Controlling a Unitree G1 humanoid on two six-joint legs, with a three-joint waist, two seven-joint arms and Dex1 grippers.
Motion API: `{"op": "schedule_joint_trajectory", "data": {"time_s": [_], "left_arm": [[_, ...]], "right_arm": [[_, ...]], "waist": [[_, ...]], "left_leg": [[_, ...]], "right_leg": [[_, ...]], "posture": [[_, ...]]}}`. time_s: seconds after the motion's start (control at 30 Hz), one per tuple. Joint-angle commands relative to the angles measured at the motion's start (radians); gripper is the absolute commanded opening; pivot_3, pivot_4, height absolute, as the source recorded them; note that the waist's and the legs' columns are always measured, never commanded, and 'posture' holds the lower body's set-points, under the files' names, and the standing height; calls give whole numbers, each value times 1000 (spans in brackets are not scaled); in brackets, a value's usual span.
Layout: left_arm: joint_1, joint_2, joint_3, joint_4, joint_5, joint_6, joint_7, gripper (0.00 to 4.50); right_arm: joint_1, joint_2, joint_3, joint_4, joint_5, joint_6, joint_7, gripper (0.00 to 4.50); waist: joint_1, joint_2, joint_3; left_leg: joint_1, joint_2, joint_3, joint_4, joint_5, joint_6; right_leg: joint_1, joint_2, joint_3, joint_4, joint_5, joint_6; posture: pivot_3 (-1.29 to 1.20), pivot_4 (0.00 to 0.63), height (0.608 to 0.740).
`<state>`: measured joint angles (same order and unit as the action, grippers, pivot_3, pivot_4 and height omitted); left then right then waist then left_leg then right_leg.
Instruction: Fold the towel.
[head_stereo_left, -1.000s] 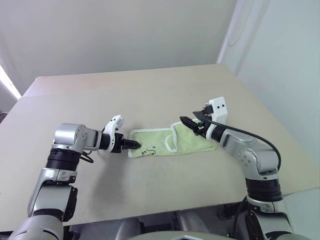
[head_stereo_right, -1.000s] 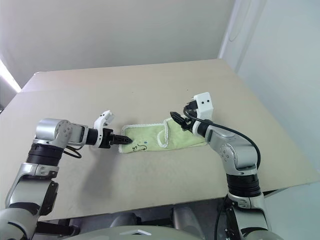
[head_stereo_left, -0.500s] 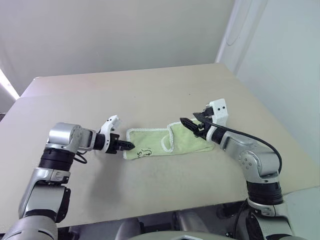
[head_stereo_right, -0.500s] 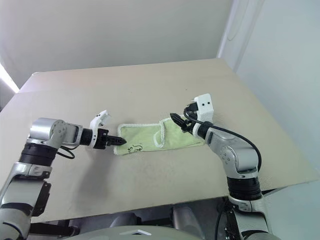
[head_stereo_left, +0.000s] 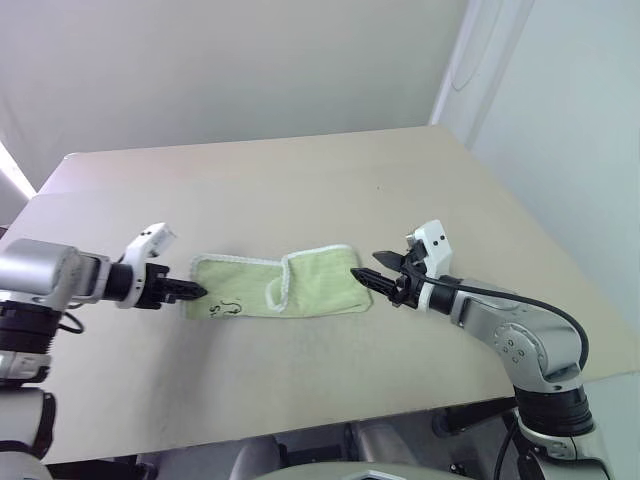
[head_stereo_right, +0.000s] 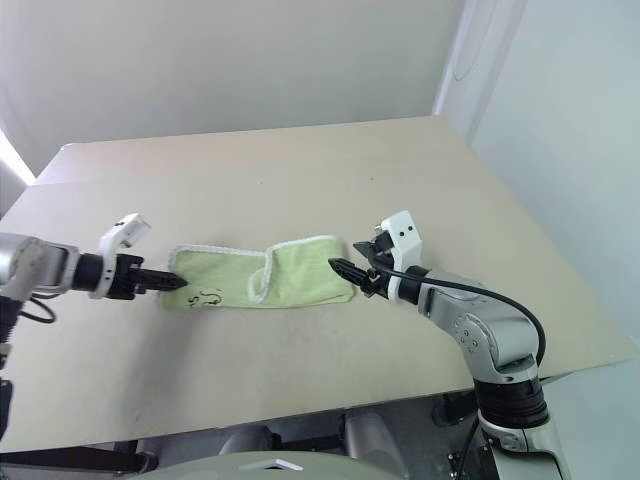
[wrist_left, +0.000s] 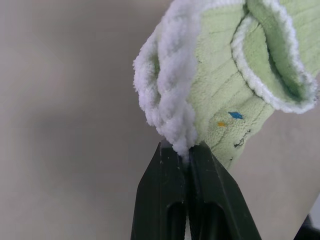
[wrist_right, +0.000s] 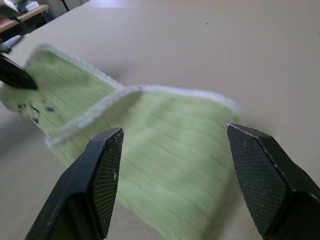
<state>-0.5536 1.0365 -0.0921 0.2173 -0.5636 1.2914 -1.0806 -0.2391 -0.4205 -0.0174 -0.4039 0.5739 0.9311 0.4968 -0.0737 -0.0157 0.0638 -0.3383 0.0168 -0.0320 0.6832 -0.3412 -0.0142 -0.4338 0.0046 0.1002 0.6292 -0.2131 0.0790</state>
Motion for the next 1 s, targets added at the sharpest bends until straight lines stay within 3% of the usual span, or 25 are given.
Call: {"op": "schedule_joint_trajectory", "data": {"time_s": [0.03, 0.3, 0.47, 0.77, 1.0], "left_arm": [[-37, 43, 10, 0, -18, -61, -107, 44], [-209, -8, -135, -6, -6, -31, -228, 44], [-353, -102, -216, 85, 0, 12, -276, 44], [-480, -298, -336, 241, 65, -52, -329, 44], [-552, -509, -324, 408, 162, -226, -292, 44]], "right_arm": [[0, -15, -14, -60, 34, -13, 28, 3444], [42, -152, 62, -179, 60, -30, 186, 3444], [64, -291, 142, -217, 1, -68, 264, 3444], [77, -303, 140, -215, -42, -93, 237, 3444], [151, -300, 94, -256, -35, -71, 178, 3444]], "waist": [[3, 0, 0], [3, -3, 2], [3, -4, 3], [4, -5, 3], [18, -6, 3]], "left_leg": [[0, 0, 0, 0, 0, 0], [-1, 0, 1, 0, 0, 0], [0, 0, 1, 0, 0, 0], [-1, 0, 1, 0, 0, 0], [-1, -1, 1, 1, 0, 0]], "right_leg": [[0, 0, 0, 0, 0, 0], [0, 0, 0, -1, 0, 0], [0, 0, 0, -1, 0, 0], [0, 0, 0, -1, 0, 0], [0, 0, 1, -1, 0, 0]], "posture": [[0, 0, 712], [0, 0, 712], [0, 0, 712], [0, 0, 712], [0, 0, 712]]}}
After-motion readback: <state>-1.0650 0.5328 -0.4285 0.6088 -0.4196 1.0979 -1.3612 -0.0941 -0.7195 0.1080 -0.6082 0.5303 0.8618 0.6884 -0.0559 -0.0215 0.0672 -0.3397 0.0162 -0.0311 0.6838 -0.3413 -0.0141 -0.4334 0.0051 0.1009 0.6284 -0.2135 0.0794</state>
